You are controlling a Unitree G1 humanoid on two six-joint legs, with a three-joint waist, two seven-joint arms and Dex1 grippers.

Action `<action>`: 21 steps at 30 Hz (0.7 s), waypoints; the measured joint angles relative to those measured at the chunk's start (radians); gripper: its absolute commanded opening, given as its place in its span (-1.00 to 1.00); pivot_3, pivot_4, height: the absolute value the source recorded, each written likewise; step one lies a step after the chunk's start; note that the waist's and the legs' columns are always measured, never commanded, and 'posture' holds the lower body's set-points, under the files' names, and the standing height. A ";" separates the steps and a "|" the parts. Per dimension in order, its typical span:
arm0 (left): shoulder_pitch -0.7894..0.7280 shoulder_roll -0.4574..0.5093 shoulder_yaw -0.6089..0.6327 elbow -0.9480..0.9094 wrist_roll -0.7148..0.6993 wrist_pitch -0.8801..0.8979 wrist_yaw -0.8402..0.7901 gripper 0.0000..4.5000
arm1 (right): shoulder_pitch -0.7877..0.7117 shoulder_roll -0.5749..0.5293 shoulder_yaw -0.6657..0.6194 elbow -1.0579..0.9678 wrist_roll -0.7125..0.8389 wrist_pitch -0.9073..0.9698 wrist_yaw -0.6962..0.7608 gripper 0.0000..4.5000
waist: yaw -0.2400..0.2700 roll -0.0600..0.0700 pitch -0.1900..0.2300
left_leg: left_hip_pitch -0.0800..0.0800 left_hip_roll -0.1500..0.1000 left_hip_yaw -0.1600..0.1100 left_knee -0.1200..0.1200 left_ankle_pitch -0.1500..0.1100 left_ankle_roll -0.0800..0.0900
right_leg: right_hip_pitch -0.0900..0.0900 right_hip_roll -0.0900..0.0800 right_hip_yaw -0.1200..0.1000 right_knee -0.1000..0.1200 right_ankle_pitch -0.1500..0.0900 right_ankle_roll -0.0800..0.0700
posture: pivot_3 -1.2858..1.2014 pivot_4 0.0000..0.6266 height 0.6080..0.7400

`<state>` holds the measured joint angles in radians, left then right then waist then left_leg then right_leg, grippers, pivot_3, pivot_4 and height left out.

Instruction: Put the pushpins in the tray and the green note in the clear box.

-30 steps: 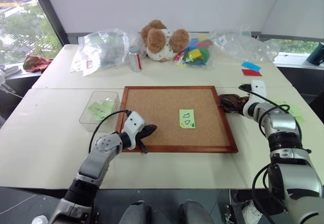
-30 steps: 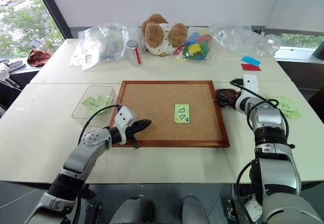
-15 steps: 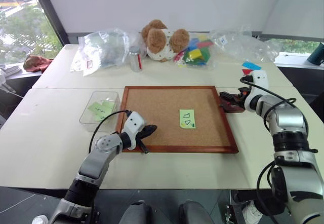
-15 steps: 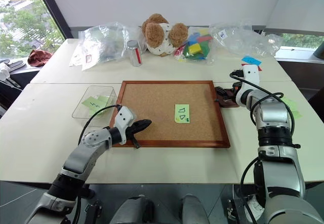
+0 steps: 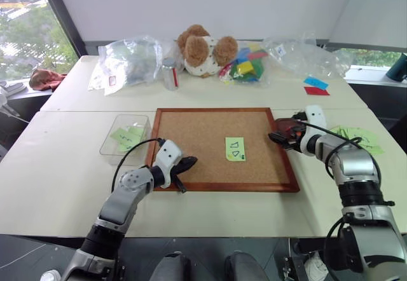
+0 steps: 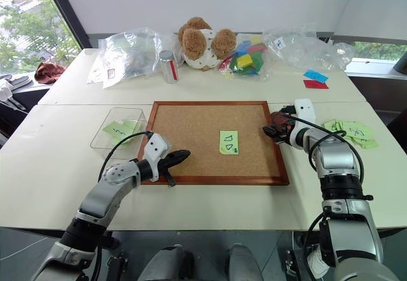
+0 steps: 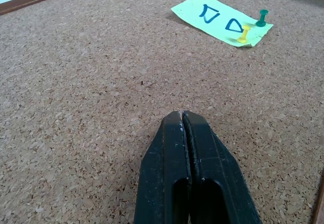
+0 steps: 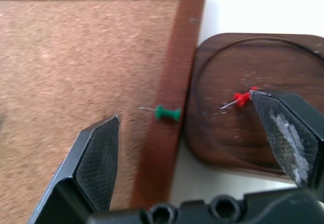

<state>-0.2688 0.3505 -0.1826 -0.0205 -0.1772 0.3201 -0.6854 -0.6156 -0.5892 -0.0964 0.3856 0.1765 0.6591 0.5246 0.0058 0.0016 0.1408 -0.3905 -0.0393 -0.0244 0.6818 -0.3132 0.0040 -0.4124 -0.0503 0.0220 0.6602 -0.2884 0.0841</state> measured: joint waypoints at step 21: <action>0.015 0.004 0.000 -0.021 0.001 0.007 -0.004 -1.00 | -0.022 -0.085 -0.015 -0.074 0.004 -0.001 0.030 0.99 | -0.001 0.001 0.000 | 0.000 0.000 0.000 -0.003 0.000 0.001 | 0.000 0.000 0.000 -0.004 0.000 0.000 | 0.03 -0.52 1.00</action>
<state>-0.2534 0.3541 -0.1824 -0.0416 -0.1766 0.3269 -0.6889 -0.6373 -0.6743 -0.1114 0.3118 0.1809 0.6580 0.5545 0.0045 0.0031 0.1410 -0.3908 -0.0389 -0.0246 0.6785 -0.3136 0.0046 -0.4120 -0.0502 0.0217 0.6562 -0.2884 0.0841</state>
